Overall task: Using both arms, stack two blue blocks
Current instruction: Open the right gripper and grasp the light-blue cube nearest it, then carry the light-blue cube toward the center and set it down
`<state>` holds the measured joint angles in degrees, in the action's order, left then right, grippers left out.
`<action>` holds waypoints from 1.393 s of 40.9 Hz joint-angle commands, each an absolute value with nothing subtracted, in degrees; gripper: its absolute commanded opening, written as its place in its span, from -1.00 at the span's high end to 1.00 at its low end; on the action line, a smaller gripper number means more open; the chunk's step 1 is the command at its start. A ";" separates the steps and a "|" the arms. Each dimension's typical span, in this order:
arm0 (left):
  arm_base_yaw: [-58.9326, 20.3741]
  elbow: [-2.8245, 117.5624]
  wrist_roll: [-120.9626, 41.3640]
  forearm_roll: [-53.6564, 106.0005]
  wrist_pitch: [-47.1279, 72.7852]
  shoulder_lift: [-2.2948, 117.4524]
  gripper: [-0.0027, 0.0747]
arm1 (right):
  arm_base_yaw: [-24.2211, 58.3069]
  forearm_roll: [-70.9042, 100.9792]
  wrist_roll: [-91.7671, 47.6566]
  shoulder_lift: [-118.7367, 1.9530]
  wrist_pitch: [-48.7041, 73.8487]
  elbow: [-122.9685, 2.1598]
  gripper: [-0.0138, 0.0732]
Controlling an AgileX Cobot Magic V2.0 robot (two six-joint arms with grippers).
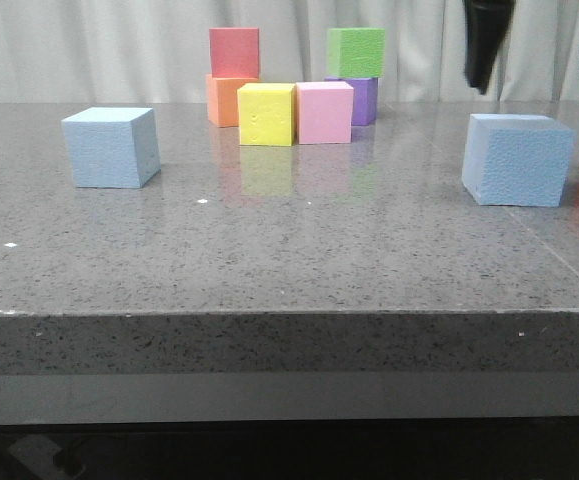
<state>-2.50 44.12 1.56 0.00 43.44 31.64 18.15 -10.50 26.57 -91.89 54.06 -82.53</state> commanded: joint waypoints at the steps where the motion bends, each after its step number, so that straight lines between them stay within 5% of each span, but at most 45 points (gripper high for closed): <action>1: -2.70 45.59 2.18 0.00 38.85 32.25 -0.06 | 18.08 -12.39 28.35 -92.08 50.13 -85.15 -0.81; 15: -2.70 45.59 2.18 0.00 38.85 32.25 -0.06 | 16.46 -10.97 31.17 -98.47 50.75 -85.15 -0.80; 27: -2.70 45.59 2.18 0.00 38.85 32.25 -0.06 | 16.60 -8.92 31.12 -97.44 52.19 -86.13 -0.36; 42: -2.70 45.59 2.18 0.00 38.85 32.25 -0.06 | 26.94 -9.34 29.72 -96.70 53.52 -91.47 -0.34; 57: -2.70 45.59 2.18 0.00 38.85 32.25 -0.06 | 34.82 -16.15 42.55 -106.19 55.70 -102.34 -0.34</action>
